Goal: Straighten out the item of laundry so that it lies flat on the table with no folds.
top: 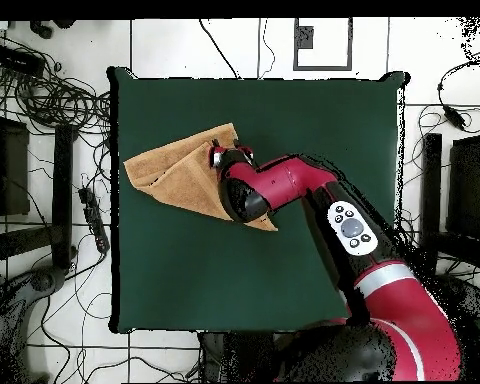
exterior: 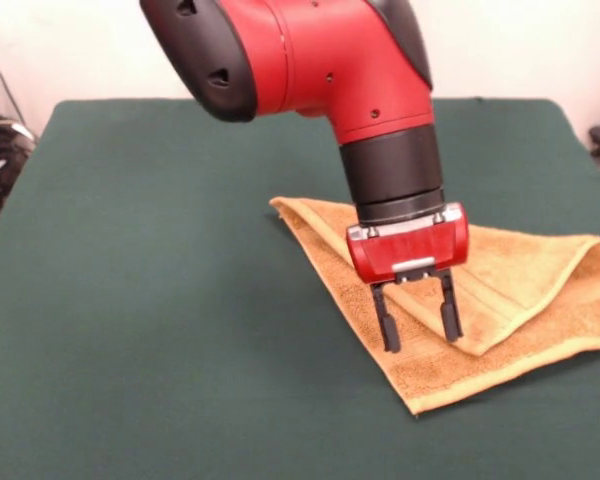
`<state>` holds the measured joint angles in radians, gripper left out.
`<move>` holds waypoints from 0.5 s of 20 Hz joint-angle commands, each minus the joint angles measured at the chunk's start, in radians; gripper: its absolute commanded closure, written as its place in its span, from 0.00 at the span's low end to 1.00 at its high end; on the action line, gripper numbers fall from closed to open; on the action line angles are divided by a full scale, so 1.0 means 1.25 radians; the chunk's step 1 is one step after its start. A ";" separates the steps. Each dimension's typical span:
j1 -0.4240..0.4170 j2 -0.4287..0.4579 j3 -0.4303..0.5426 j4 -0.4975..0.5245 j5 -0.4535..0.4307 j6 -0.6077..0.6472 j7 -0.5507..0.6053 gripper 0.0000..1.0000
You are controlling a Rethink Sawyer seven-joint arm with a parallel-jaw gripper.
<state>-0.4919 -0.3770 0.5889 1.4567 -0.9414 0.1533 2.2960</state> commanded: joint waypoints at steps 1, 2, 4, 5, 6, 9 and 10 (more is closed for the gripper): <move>0.020 0.002 0.044 0.031 0.004 0.024 -0.058 0.00; 0.021 -0.006 0.042 0.037 0.003 0.016 -0.051 0.00; 0.027 -0.020 0.037 0.040 -0.005 -0.015 -0.034 0.00; 0.038 -0.031 0.025 0.047 -0.008 -0.034 -0.016 0.00; 0.043 -0.037 0.022 0.052 -0.007 -0.037 -0.011 0.00; 0.050 -0.053 0.025 0.071 0.003 -0.032 -0.005 0.00; 0.049 -0.051 0.032 0.079 0.010 -0.017 -0.011 0.00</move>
<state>-0.4767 -0.4084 0.5889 1.4676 -0.9410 0.1445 2.2960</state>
